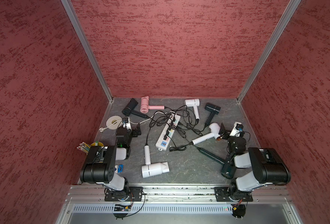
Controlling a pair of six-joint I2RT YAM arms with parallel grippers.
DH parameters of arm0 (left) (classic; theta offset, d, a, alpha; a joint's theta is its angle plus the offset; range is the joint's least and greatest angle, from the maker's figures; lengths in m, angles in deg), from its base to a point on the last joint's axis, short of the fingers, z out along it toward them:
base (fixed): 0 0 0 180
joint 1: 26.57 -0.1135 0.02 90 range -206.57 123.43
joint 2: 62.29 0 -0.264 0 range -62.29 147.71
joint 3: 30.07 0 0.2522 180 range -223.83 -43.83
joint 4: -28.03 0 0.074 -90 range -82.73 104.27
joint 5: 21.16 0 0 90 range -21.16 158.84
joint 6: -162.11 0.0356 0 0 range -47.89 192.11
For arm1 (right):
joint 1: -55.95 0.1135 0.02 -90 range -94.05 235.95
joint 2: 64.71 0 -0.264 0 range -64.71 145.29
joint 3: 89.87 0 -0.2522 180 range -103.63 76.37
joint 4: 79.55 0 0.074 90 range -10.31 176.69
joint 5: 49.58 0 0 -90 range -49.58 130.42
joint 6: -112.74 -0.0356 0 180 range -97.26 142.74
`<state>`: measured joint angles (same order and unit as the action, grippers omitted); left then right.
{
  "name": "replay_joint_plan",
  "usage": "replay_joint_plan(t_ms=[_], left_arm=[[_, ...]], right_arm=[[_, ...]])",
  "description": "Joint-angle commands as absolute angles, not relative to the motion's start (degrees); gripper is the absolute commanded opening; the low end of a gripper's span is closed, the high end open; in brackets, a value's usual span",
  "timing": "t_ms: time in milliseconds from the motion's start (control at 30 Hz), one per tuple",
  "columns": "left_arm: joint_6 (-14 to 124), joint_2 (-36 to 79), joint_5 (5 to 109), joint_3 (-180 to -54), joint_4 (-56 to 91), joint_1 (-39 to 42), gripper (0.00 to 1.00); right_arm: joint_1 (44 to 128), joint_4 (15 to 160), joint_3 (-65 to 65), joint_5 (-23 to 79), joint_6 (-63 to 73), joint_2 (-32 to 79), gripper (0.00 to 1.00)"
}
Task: Charge the blow dryers
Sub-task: Reset both arms
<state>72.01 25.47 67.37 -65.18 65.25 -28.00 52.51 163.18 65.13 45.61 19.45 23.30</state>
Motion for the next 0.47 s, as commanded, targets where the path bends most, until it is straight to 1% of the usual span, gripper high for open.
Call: replay_joint_plan(t_ms=[0,433], left_arm=[[72.7,25.5,66.6,-65.6,65.2,-28.3,1.00],[72.7,25.5,66.6,-65.6,65.2,-28.3,1.00]], right_arm=[[53.0,161.8,63.8,42.2,21.1,23.1,1.00],[53.0,161.5,63.7,41.9,21.2,23.1,1.00]])
